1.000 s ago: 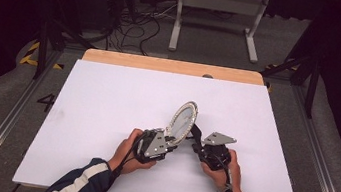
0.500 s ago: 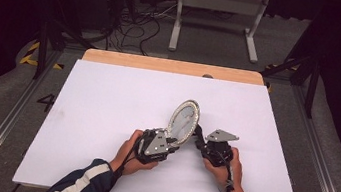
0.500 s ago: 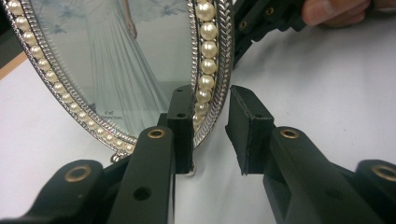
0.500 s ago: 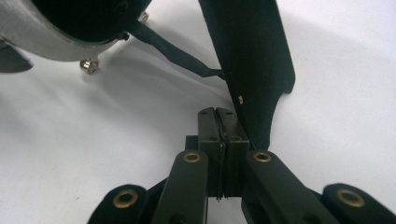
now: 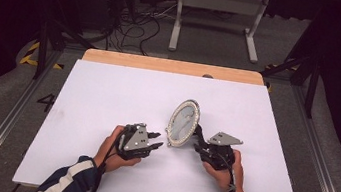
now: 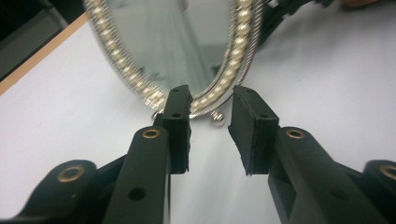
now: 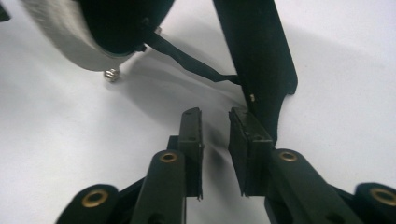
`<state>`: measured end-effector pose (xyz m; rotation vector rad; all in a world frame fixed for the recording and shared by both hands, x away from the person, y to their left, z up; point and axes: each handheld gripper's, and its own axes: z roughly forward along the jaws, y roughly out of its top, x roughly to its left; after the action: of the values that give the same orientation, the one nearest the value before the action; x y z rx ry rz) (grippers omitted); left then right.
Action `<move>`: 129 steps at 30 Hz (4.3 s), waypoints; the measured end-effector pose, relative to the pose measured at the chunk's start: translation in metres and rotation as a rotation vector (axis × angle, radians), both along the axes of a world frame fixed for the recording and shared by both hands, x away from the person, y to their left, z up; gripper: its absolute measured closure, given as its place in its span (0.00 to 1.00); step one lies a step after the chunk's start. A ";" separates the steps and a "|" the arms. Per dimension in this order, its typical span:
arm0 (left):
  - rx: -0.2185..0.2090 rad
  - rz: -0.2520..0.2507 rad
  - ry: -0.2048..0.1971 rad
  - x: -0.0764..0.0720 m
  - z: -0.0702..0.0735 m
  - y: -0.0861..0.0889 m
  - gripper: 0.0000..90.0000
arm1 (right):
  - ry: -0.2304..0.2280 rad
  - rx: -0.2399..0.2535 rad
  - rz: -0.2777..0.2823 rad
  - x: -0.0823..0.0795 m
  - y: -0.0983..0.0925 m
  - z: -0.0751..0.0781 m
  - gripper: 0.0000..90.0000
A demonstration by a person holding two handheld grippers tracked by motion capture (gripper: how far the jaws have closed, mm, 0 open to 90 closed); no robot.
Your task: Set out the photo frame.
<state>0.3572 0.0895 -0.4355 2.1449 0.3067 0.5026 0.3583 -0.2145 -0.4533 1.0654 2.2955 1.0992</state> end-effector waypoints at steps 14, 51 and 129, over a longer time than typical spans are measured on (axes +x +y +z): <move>-0.061 0.139 0.125 -0.009 -0.009 0.071 0.30 | -0.078 0.050 0.071 -0.027 0.022 0.014 0.59; -0.005 0.163 0.152 -0.010 -0.020 0.086 0.20 | -0.056 0.289 -0.053 -0.003 0.051 0.007 0.75; -0.084 -0.009 0.301 0.076 -0.017 -0.018 0.55 | -0.133 0.258 -0.010 -0.028 0.008 0.046 0.94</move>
<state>0.4329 0.0712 -0.4529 2.1370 0.4754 0.1564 0.3307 -0.2069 -0.4069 1.0586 2.0827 1.4466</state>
